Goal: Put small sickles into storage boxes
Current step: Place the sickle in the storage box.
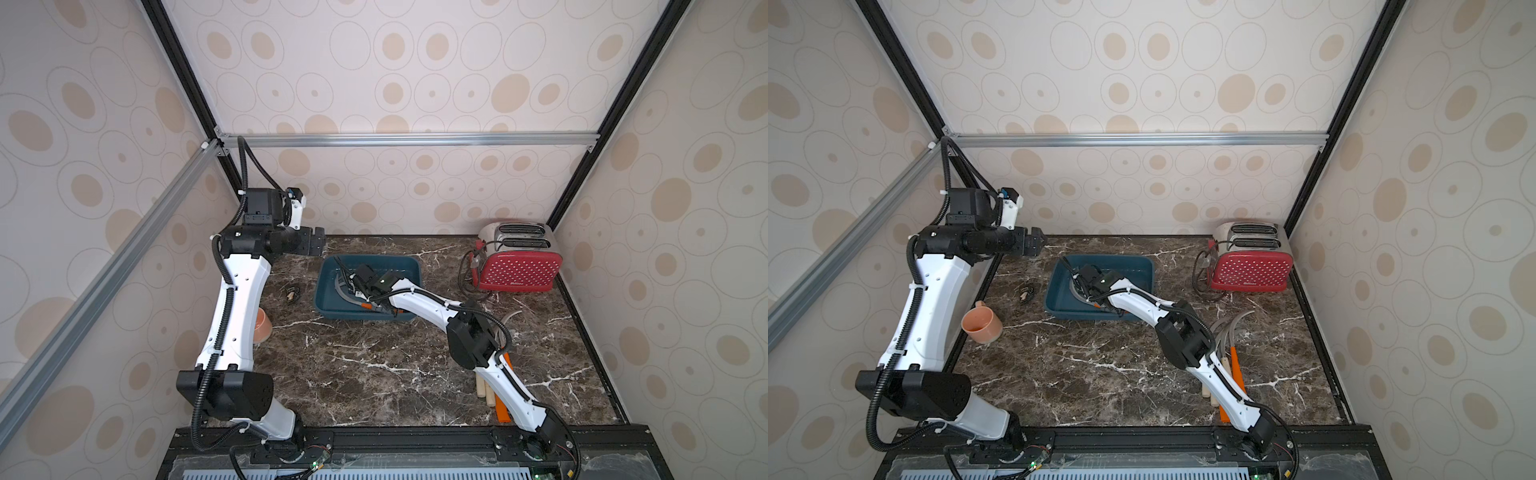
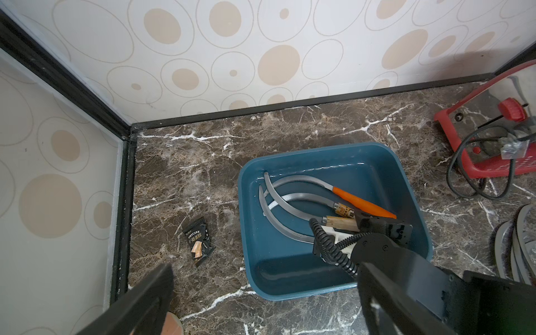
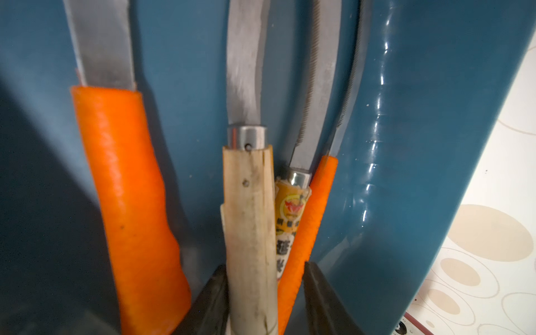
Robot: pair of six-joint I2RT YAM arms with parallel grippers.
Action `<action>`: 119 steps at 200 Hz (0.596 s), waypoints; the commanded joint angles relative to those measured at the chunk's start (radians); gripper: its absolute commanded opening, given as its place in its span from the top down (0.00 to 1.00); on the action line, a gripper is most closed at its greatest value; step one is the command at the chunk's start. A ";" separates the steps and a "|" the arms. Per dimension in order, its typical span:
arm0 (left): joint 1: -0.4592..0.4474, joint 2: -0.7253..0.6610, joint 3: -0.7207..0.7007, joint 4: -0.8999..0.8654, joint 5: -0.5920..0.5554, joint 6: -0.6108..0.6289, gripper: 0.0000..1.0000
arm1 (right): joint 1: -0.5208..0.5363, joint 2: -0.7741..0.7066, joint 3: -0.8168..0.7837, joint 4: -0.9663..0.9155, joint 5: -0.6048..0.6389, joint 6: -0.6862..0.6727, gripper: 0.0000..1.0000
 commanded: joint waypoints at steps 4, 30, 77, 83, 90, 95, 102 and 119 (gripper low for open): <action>0.004 0.017 0.054 0.007 0.011 0.019 0.01 | 0.003 0.009 0.022 0.019 0.003 -0.002 0.56; 0.003 0.025 0.050 0.019 0.020 0.016 0.01 | -0.010 -0.033 0.057 0.026 -0.016 0.054 0.55; 0.004 0.039 0.061 0.024 0.052 0.015 0.01 | -0.032 -0.102 0.048 -0.017 -0.081 0.106 0.54; 0.004 0.040 0.063 0.022 0.053 0.016 0.01 | -0.034 -0.100 0.052 -0.031 -0.086 0.105 0.53; 0.003 0.042 0.064 0.018 0.052 0.018 0.01 | -0.037 -0.096 0.057 -0.046 -0.080 0.101 0.53; 0.004 0.042 0.065 0.016 0.053 0.017 0.01 | -0.037 -0.093 0.061 -0.055 -0.072 0.102 0.53; 0.004 0.042 0.062 0.014 0.051 0.017 0.01 | -0.041 -0.089 0.072 -0.075 -0.066 0.113 0.54; 0.005 0.039 0.048 0.016 0.052 0.020 0.01 | -0.061 -0.105 0.098 -0.127 -0.106 0.205 0.54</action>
